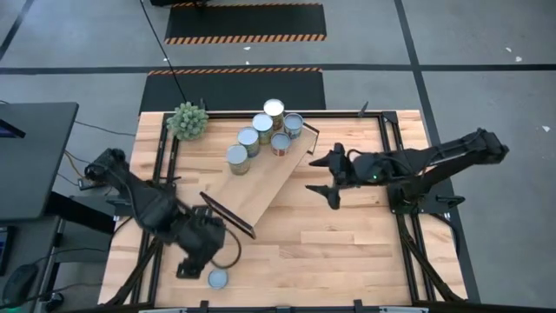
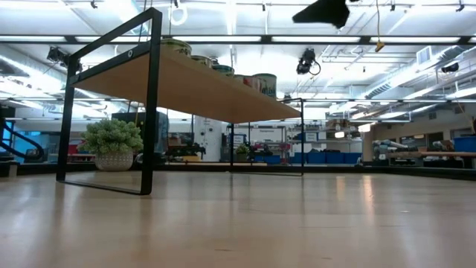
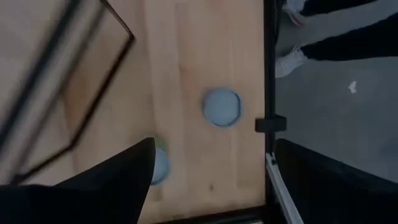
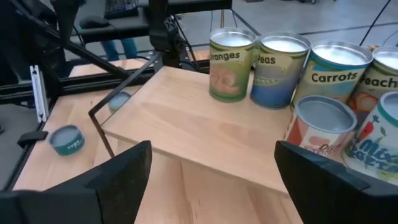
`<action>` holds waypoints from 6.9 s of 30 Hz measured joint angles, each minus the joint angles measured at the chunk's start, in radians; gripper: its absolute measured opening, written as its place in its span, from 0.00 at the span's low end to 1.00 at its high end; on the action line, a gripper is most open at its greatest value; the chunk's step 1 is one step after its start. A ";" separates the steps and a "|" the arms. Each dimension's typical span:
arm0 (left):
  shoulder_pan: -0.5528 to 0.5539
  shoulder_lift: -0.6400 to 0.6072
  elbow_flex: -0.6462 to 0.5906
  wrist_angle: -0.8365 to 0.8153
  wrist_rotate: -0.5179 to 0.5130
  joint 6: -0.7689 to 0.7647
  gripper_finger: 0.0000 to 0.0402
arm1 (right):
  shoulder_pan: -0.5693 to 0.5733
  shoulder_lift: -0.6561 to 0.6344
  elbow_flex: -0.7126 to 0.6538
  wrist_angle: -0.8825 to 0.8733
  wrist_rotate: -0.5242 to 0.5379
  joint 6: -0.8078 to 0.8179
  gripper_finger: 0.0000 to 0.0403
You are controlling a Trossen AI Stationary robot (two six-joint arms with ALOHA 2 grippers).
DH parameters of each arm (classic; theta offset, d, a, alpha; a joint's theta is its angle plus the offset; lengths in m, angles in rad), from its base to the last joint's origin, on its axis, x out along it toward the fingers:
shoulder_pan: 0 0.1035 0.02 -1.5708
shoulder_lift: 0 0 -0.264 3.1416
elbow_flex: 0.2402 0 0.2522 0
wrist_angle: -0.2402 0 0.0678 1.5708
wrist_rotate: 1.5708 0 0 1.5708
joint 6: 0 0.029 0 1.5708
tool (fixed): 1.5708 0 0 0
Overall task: Pick and place cans onto a shelf
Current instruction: Put the canned green peas on the shelf
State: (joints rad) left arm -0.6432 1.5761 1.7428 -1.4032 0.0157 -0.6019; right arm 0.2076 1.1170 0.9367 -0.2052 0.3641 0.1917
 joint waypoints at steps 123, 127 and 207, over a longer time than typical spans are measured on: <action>0.649 0.158 0.007 0.351 -0.110 0.450 0.69 | 0.070 -0.169 0.001 -0.128 0.212 0.044 0.86; 0.654 0.174 0.004 0.326 -0.059 0.523 0.69 | 0.070 -0.168 0.001 -0.122 0.212 0.044 0.86; 0.605 0.149 0.470 0.091 -0.259 0.564 0.86 | 0.010 0.577 0.143 0.374 -0.017 0.066 0.86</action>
State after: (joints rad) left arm -0.0384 1.7255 2.2131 -1.3121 -0.2428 -0.0375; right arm 0.2172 1.6943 1.0794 0.1689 0.3468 0.2581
